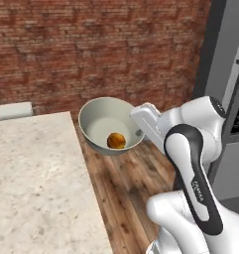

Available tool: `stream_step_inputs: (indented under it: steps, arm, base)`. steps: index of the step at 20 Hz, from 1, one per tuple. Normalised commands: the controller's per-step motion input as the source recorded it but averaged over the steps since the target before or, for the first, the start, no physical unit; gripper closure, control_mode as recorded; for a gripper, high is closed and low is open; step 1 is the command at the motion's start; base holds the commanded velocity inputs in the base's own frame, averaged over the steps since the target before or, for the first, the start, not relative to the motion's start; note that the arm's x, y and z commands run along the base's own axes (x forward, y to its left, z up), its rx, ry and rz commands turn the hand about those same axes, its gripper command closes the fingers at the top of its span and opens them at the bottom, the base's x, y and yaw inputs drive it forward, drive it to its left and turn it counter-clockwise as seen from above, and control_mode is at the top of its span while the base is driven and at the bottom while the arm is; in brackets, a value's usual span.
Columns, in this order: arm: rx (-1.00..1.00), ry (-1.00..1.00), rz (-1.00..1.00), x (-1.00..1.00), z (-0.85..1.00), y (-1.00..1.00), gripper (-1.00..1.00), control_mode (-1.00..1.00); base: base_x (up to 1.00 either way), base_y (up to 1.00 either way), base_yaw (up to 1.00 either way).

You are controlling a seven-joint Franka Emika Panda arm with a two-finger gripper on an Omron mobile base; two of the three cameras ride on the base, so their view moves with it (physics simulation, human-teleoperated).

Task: Move the mug from next to the sink to the open cabinet. Then, move the bowl with the peach to the fridge to clear the area for faucet cleaning.

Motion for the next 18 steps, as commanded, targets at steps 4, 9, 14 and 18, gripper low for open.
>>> stream_step_inputs:
  steps: [4, 9, 14, 18]
  arm:
    - [0.00, 0.00, 0.00, 0.00, 0.00, 0.00, 1.00, 1.00]
    - [0.00, 0.00, 0.00, 0.00, 0.00, 0.00, 1.00, 1.00]
    - [0.00, 0.00, 0.00, 0.00, 0.00, 0.00, 1.00, 1.00]
    - [0.00, 0.00, 0.00, 0.00, 0.00, 0.00, 1.00, 1.00]
  base:
    - [1.00, 0.42, 0.00]
    - [0.95, 0.61, -0.04]
    - [0.31, 0.14, -0.51]
    - [0.63, 0.55, -0.47]
